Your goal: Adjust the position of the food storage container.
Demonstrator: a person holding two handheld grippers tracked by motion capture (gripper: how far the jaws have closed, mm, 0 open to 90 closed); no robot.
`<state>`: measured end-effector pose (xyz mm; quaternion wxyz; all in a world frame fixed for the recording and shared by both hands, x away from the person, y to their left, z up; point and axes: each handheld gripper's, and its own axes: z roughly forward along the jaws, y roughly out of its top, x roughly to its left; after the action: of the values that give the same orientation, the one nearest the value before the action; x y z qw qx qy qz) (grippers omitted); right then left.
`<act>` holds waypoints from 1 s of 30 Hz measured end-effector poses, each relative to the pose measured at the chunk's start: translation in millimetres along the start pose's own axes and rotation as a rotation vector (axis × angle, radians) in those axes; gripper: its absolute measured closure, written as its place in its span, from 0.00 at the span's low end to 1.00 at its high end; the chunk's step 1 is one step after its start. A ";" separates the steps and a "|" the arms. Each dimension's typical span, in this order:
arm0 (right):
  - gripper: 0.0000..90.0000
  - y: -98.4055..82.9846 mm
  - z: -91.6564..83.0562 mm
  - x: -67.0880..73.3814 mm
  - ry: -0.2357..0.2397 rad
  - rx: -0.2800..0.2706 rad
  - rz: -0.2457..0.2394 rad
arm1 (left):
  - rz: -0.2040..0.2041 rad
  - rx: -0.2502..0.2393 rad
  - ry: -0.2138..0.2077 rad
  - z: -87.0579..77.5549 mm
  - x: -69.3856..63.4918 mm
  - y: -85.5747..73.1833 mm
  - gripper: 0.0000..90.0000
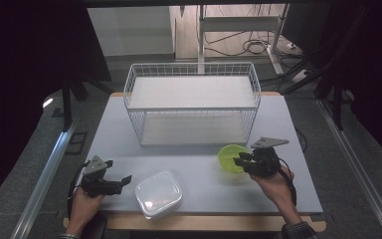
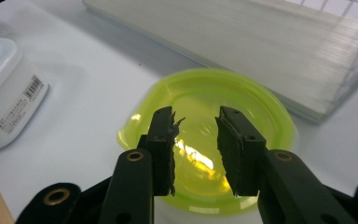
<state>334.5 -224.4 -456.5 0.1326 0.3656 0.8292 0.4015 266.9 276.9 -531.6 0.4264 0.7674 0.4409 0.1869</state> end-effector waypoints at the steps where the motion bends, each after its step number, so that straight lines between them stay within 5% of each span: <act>1: 0.78 4.0 4.6 2.7 0.009 0.004 -0.012 | -0.002 -0.002 0.000 0.0 -0.2 0.0 0.04; 13: 0.92 23.0 37.8 18.8 0.085 0.050 -0.054 | 0.002 -0.008 -0.004 -1.3 0.0 0.3 0.05; 30: 0.99 22.9 61.3 36.2 0.107 0.112 -0.124 | 0.005 -0.006 -0.007 -1.5 -0.6 0.3 0.05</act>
<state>352.3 -154.3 -475.7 0.0922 0.2987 0.8772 0.3645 265.8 277.0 -530.4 0.4297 0.7679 0.4367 0.1868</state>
